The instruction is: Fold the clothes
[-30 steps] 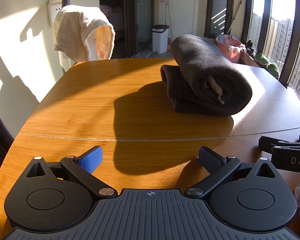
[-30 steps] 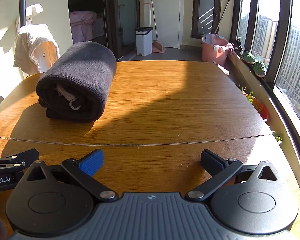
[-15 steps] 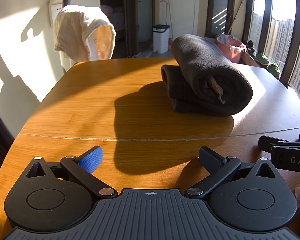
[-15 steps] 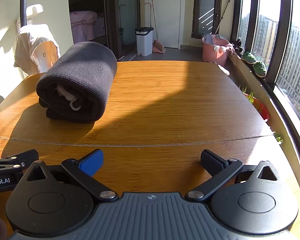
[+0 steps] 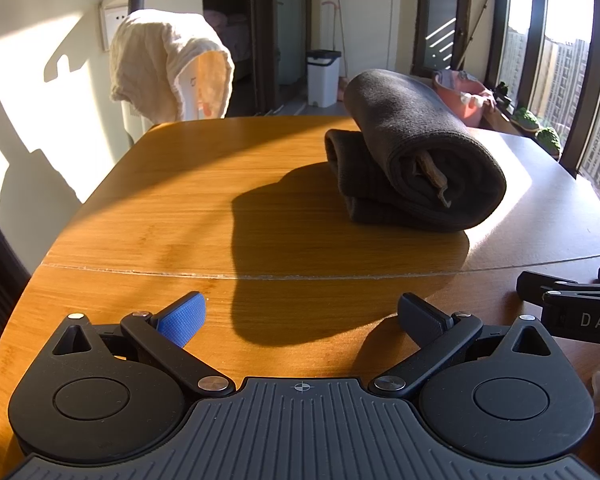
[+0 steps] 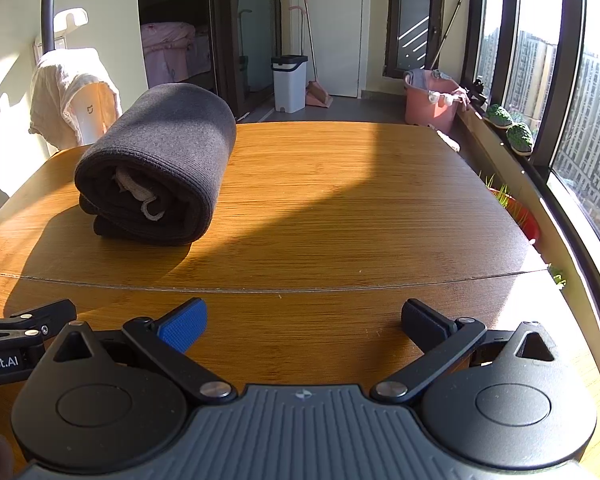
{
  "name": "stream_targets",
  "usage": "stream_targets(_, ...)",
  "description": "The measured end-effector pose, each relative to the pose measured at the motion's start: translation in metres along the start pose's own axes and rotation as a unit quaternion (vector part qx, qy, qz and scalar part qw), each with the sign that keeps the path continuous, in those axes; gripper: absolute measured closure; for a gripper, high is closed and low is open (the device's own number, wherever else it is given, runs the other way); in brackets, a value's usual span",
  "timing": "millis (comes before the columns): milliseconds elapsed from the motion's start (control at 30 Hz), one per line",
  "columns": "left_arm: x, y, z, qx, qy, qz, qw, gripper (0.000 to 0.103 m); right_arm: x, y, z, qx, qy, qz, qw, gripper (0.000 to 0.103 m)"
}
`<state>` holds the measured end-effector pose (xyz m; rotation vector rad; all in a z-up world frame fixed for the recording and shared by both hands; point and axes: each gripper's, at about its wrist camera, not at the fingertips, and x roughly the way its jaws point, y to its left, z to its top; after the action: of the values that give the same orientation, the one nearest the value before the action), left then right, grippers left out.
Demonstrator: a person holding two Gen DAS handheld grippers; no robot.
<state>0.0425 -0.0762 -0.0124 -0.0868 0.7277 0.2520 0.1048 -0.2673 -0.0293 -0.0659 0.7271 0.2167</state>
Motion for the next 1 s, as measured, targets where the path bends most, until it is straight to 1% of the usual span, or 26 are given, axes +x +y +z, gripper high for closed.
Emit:
stream_targets(533, 0.0000, 0.0012, -0.0001, 0.005, 0.002, -0.005, 1.0000, 0.000, -0.0004, 0.0013, -0.0012, -0.004, -0.001, 0.005, 1.000, 0.000)
stream_targets(867, 0.0009, 0.0007, 0.0008, 0.004, 0.003, -0.003, 1.0000, 0.000, -0.0001, 0.0020, -0.0010, -0.004, -0.001, 0.005, 1.000, 0.000)
stream_targets(1000, 0.0013, -0.0012, 0.0016, -0.004, 0.003, 0.004, 1.0000, 0.000, 0.0001, 0.0025, -0.0005, -0.004, -0.001, 0.005, 1.000, 0.000)
